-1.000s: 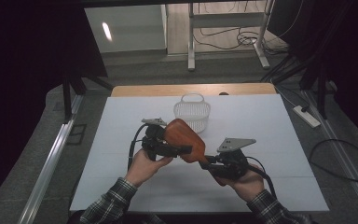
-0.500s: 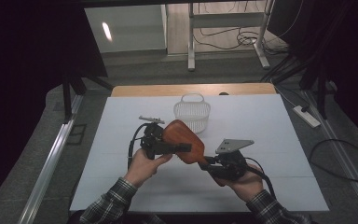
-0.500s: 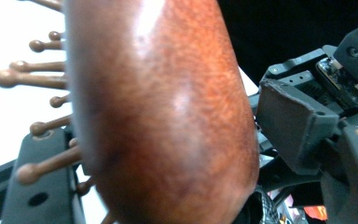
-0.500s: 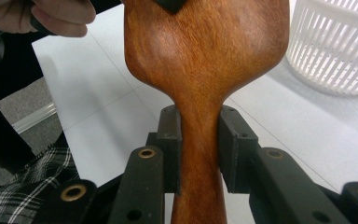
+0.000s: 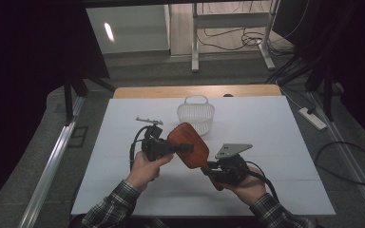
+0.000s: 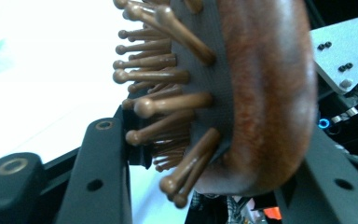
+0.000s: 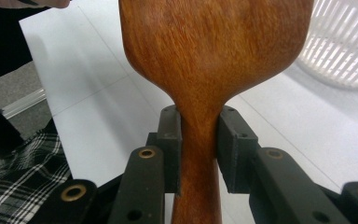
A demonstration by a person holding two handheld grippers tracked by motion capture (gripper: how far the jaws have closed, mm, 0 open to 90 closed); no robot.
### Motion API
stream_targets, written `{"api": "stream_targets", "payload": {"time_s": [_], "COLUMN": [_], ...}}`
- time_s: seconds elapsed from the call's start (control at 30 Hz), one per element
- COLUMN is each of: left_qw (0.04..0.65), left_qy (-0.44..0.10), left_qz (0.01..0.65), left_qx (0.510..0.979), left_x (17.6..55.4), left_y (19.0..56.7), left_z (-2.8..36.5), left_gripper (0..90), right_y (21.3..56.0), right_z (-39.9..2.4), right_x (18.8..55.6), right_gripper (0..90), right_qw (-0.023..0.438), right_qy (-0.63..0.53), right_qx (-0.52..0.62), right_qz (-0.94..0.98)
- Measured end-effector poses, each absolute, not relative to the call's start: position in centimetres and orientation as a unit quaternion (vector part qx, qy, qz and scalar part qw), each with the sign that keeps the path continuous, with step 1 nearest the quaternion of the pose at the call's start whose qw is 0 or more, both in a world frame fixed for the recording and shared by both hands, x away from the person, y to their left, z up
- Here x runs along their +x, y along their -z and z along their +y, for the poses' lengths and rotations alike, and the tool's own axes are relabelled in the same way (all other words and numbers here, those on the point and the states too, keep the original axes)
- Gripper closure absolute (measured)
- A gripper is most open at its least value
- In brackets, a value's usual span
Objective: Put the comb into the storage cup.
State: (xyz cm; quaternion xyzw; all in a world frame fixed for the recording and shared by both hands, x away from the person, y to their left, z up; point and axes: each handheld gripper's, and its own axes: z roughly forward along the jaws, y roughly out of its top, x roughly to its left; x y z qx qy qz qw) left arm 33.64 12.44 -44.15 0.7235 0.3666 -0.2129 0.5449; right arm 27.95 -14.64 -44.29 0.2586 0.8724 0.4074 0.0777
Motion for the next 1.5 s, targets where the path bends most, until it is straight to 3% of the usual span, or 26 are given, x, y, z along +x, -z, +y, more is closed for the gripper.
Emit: {"api": "stream_targets", "payload": {"time_s": [0.27, 0.47, 0.53, 0.7, 0.8, 1.1, 1.5], "left_qw": [0.552, 0.553, 0.555, 0.557, 0.557, 0.556, 0.555], "left_qy": [0.210, 0.197, 0.191, 0.188, 0.183, 0.172, 0.157], "left_qz": [0.363, 0.367, 0.371, 0.370, 0.367, 0.366, 0.367], "left_qx": [0.721, 0.722, 0.719, 0.719, 0.722, 0.726, 0.730], "left_x": [33.6, 33.6, 33.7, 33.7, 33.6, 33.6, 33.5], "left_y": [44.1, 44.0, 44.0, 43.9, 43.6, 43.4, 43.2], "left_z": [12.5, 12.5, 12.8, 13.1, 13.2, 13.3, 13.6], "left_gripper": [58.0, 57.9, 57.8, 57.8, 57.5, 57.1, 57.0], "right_y": [44.3, 44.4, 44.6, 44.7, 44.8, 44.8, 45.1], "right_z": [-14.8, -14.7, -14.4, -14.2, -14.3, -14.6, -15.2], "right_x": [28.0, 28.0, 27.9, 28.0, 28.4, 28.6, 29.0], "right_gripper": [69.2, 55.4, 45.3, 35.3, 29.1, 14.9, 3.4], "right_qw": [0.091, 0.085, 0.088, 0.091, 0.067, 0.055, 0.062], "right_qy": [-0.413, -0.411, -0.402, -0.393, -0.382, -0.374, -0.353], "right_qx": [0.255, 0.253, 0.247, 0.252, 0.262, 0.266, 0.268], "right_qz": [0.870, 0.872, 0.877, 0.880, 0.884, 0.887, 0.894]}}
